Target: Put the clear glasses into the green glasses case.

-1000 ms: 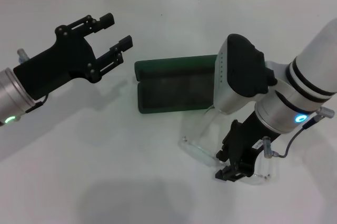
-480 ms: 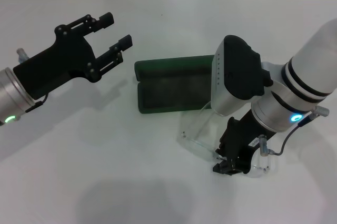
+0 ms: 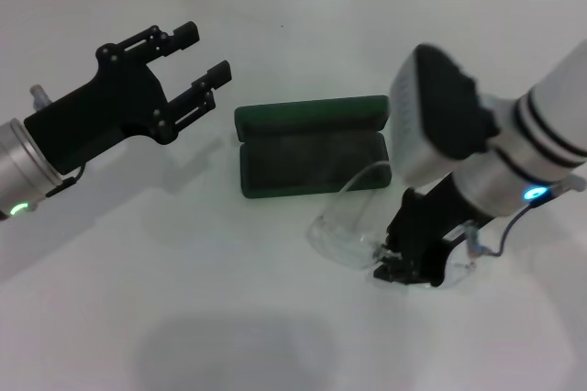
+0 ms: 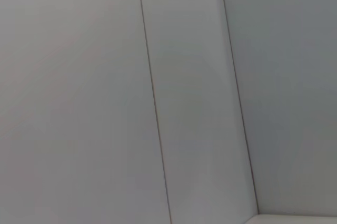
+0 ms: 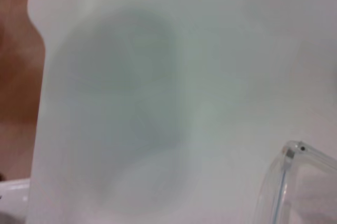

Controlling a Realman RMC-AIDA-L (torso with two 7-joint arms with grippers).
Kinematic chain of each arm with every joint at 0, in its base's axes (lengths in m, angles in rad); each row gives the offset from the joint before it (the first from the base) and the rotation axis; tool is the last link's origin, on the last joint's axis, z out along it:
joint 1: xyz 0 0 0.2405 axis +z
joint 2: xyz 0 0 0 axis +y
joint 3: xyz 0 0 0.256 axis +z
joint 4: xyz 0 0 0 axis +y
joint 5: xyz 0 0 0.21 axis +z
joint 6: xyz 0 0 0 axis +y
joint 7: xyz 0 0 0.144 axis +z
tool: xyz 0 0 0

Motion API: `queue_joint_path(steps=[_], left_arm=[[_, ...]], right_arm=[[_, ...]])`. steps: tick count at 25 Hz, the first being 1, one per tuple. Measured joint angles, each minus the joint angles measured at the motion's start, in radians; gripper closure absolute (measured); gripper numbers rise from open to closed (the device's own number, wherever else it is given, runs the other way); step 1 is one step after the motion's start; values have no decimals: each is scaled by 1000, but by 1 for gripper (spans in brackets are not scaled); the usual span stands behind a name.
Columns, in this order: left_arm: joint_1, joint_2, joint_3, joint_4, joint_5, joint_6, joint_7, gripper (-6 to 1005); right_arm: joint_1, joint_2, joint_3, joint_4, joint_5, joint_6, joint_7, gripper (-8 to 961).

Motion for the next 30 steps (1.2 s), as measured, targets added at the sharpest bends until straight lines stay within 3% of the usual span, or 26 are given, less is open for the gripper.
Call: queue_joint_path(steps=[5, 11, 17, 21, 30], left_arm=[[2, 0, -1, 50, -2, 2, -3, 446], [-14, 2, -1, 127, 41, 11, -61, 447], [-97, 5, 0, 133, 159, 48, -226, 447], [-134, 2, 0, 145, 215, 81, -244, 447], [-196, 3, 0, 173, 322, 90, -336, 448]], right_arm=[[-99, -1, 194, -60, 50, -88, -167, 787], [-241, 0, 436, -37, 228, -149, -599, 825], [-304, -2, 505, 80, 392, -153, -933, 843], [-339, -2, 513, 151, 486, -152, -1142, 843], [-362, -2, 513, 223, 594, -175, -1356, 842]])
